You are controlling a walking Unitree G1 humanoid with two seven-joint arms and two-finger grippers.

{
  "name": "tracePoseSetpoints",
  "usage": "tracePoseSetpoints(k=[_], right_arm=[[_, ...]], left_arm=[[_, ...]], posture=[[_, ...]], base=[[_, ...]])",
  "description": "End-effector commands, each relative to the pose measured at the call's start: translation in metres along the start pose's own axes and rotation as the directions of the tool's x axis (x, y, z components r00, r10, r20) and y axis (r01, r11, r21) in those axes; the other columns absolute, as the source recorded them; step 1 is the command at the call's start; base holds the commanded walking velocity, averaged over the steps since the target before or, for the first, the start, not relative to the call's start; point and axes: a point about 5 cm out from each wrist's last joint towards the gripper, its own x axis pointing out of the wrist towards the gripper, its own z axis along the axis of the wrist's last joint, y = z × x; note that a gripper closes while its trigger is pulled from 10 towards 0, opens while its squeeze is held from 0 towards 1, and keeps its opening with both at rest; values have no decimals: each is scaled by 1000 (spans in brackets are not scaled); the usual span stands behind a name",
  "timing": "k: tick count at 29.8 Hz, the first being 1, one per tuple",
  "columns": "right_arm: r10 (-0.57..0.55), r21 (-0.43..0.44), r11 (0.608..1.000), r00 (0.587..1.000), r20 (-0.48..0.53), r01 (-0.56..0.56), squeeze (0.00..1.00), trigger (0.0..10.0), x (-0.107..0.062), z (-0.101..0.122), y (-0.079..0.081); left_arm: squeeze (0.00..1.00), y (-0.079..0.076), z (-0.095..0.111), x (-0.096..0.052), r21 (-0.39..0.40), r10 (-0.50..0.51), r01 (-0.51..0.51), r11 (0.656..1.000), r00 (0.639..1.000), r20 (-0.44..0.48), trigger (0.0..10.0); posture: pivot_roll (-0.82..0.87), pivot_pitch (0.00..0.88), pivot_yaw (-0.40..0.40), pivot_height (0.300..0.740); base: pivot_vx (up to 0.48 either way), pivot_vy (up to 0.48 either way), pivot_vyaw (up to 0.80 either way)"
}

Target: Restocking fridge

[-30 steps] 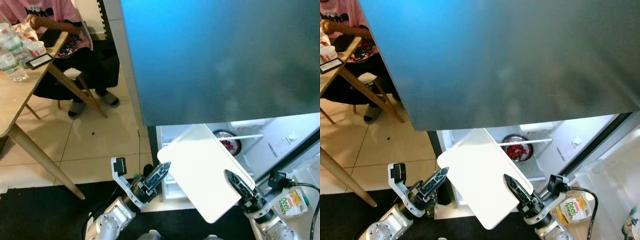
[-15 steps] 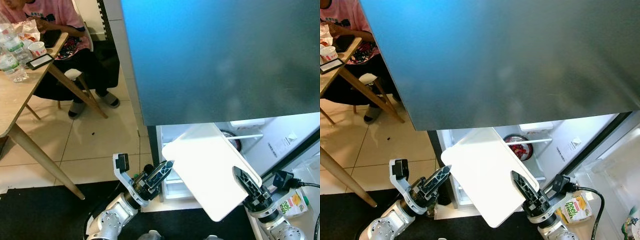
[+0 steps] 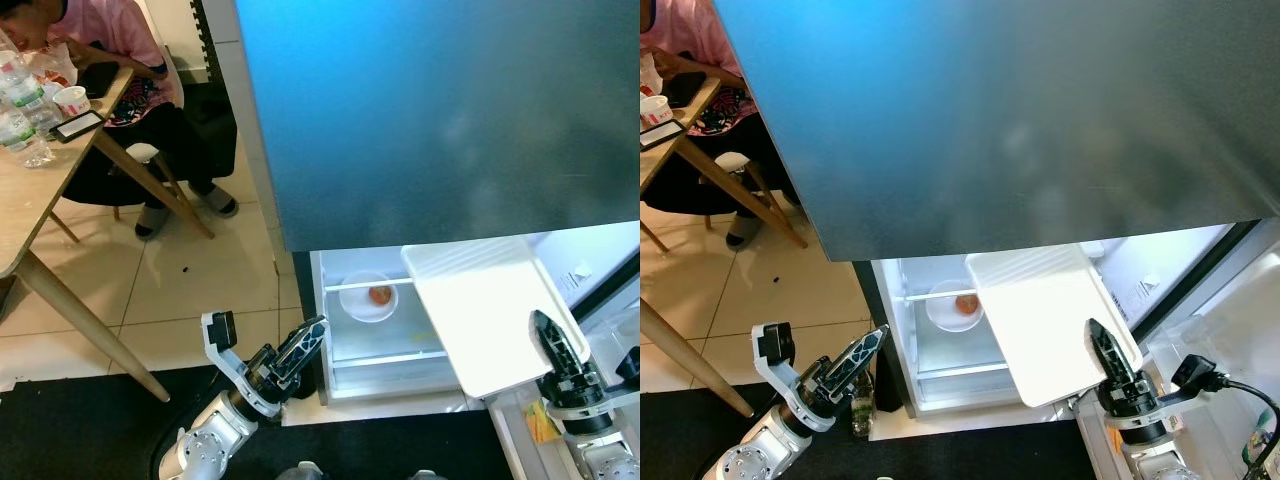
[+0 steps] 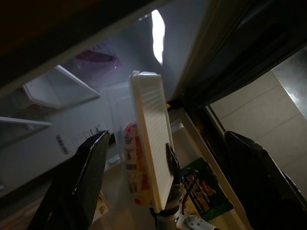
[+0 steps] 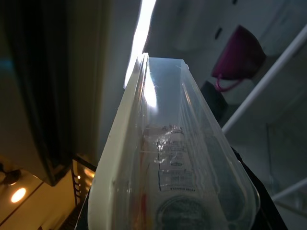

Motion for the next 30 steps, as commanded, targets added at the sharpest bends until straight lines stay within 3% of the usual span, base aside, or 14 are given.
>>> tracePoseSetpoints(k=[1, 6, 11, 16, 18, 23, 26, 27, 30], right_arm=[[6, -21, 1000, 1000, -1, -6, 0, 0, 1, 3, 1], [-72, -42, 997, 995, -72, 70, 0, 0, 1, -9, -6], [-200, -97, 977, 976, -90, 191, 0, 0, -3, -19, -18], [-243, -113, 966, 966, -88, 233, 0, 0, -4, -23, -23], [-314, -135, 944, 947, -73, 303, 0, 0, -5, -28, -30], [-358, -128, 929, 931, -69, 348, 0, 0, -4, -34, -35], [-405, -138, 910, 911, -85, 391, 0, 0, -1, -45, -41], [-446, -146, 890, 891, -87, 432, 0, 10000, -1, -49, -44], [-501, -161, 861, 861, -92, 483, 0, 10000, -2, -53, -49]], left_arm=[[0, 1, -3, -7, -6, 21, -21, 1000, 1000, 1, 10000], [0, 3, -6, -9, 0, 41, -41, 999, 999, -16, 10000], [0, 20, -21, -19, 44, 196, -193, 980, 974, -111, 10000], [0, 27, -23, -25, 59, 267, -262, 963, 958, -107, 10000], [0, 39, -21, -37, 87, 406, -400, 912, 912, -63, 10000], [0, 46, -21, -48, 109, 496, -488, 866, 866, -64, 10000], [0, 54, -22, -65, 154, 620, -605, 781, 781, -76, 10000], [0, 56, -22, -71, 167, 654, -637, 753, 752, -78, 10000], [0, 58, -23, -79, 184, 689, -668, 721, 721, -82, 10000]], posture=[[-34, 136, 39, 740], [-32, 137, 38, 740], [-31, 136, 41, 740], [-32, 137, 42, 740], [-27, 139, 41, 740], [-22, 138, 41, 740], [-13, 137, 40, 740], [-9, 135, 40, 740], [-4, 136, 42, 740]], base=[[0, 0, 0], [0, 0, 0], [0, 0, 0], [0, 0, 0], [0, 0, 0], [0, 0, 0], [0, 0, 0], [0, 0, 0], [0, 0, 0]])
